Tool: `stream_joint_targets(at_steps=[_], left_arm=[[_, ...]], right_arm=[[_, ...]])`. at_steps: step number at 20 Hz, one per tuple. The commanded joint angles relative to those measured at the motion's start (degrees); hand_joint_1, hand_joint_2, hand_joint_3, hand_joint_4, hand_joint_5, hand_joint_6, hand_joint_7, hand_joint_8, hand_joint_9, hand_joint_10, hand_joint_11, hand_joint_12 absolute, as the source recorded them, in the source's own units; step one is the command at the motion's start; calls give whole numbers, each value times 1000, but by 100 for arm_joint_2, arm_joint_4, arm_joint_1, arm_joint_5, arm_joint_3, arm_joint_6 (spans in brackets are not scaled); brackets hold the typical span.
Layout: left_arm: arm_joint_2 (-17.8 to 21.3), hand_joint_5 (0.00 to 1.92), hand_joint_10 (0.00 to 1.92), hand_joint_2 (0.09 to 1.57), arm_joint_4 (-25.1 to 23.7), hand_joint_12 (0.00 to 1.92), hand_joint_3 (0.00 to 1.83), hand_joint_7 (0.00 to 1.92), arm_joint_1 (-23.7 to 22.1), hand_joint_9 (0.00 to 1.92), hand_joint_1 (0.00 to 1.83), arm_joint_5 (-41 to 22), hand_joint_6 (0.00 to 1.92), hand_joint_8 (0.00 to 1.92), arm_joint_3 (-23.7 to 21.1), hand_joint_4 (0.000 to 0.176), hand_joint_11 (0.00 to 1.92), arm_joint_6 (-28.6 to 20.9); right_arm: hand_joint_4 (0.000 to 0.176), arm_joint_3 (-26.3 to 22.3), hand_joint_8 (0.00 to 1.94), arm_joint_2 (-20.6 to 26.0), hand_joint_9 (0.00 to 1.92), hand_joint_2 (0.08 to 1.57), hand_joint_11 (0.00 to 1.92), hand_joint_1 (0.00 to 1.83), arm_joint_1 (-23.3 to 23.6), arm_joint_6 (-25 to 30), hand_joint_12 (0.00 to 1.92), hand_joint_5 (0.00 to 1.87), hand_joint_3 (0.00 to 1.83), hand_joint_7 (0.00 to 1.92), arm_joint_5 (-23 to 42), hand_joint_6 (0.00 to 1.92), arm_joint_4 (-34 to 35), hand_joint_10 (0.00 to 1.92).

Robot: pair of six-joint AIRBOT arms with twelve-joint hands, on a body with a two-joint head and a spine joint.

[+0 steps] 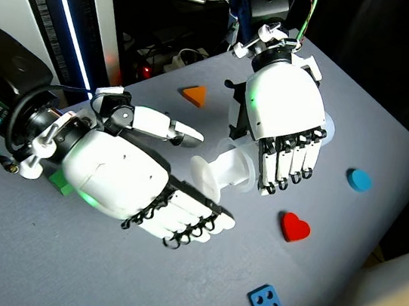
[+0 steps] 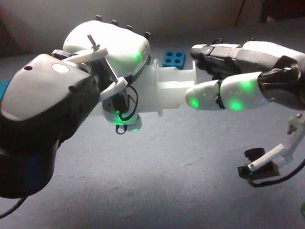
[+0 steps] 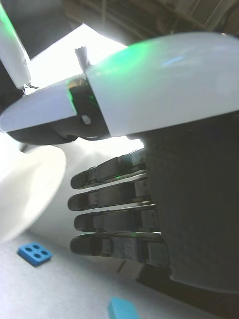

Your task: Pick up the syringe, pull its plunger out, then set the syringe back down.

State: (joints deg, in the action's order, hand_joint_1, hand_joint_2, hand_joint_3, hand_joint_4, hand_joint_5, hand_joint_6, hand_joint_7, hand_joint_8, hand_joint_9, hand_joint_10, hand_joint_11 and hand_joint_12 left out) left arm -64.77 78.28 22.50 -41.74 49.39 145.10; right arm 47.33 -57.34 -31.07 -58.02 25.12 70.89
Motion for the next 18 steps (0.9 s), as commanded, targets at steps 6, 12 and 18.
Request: stream_joint_targets(at_steps=[6,12,18], left_arm=[[-1,886,1122,1097,-482,1012,0,1043,-99,999,1385,-276,866,933,3,0,934,123],[0,963,1091,1081,-482,1007,1,1045,-99,1029,1390,-273,756,925,6,0,963,143],[1,943,1089,1084,-483,984,0,1052,-97,1025,1389,-238,798,912,-1,0,963,240]], right_arm=[[0,221,2,-259,84,1103,0,903,12,147,353,119,3,130,231,5,-212,3],[0,382,0,-457,82,1120,0,861,76,268,347,109,4,135,235,0,-212,0],[0,536,1,-614,87,1097,0,902,118,432,361,122,0,133,123,1,-212,0]])
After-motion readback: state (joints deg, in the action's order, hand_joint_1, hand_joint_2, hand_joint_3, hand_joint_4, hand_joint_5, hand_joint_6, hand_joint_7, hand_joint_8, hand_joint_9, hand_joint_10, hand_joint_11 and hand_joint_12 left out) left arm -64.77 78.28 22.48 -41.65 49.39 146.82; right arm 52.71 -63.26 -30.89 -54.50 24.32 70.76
